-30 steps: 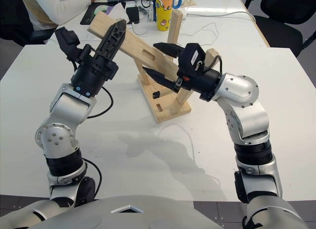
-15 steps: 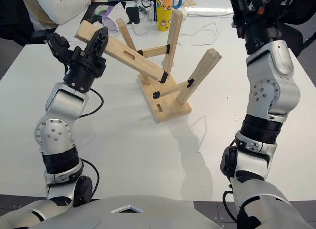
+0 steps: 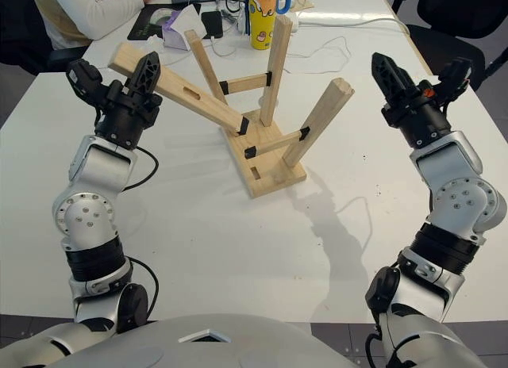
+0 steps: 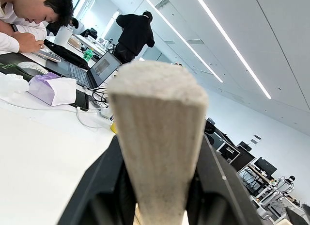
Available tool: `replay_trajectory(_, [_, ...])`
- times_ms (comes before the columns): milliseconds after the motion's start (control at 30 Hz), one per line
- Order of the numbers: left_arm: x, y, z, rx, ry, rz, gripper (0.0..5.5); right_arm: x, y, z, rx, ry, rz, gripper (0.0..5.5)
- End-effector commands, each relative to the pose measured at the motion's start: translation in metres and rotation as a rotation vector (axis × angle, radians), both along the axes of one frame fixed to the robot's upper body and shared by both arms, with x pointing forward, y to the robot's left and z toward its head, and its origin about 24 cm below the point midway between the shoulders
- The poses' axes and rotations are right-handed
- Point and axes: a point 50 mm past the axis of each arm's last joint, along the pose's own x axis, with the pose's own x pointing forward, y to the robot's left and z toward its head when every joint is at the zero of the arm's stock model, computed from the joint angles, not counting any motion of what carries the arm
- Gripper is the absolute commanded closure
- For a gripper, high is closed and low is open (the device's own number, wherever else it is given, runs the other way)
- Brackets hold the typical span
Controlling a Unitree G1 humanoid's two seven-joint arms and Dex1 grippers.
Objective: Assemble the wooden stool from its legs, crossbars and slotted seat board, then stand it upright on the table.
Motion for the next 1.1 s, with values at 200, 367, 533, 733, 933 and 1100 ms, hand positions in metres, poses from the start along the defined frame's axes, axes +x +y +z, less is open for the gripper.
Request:
replay_trajectory(200, [0.001, 0.002, -0.005, 0.001, 0.013, 0.016, 4.46, -0.012, 0.019, -0.008, -0.053, 0.035, 0.112, 2.60])
replay_trajectory(367, [0.001, 0.002, -0.005, -0.001, 0.011, 0.014, 4.46, -0.011, 0.026, -0.016, -0.132, 0.059, 0.113, 2.60])
replay_trajectory(533, [0.002, 0.002, -0.005, -0.004, 0.008, 0.015, 4.46, 0.000, 0.036, -0.023, -0.251, 0.081, 0.042, 2.90])
replay_trajectory(733, [0.002, 0.002, -0.005, 0.003, 0.009, 0.024, 4.46, 0.006, 0.057, -0.019, -0.361, 0.102, 0.010, 3.75])
replay_trajectory(933, [0.003, 0.005, -0.007, 0.020, 0.017, 0.057, 4.46, 0.015, 0.060, -0.023, -0.343, 0.205, -0.118, 4.38])
replay_trajectory(1100, [0.005, 0.009, -0.010, 0.063, 0.035, 0.109, 4.46, 0.021, 0.053, -0.029, -0.338, 0.269, -0.303, 4.45])
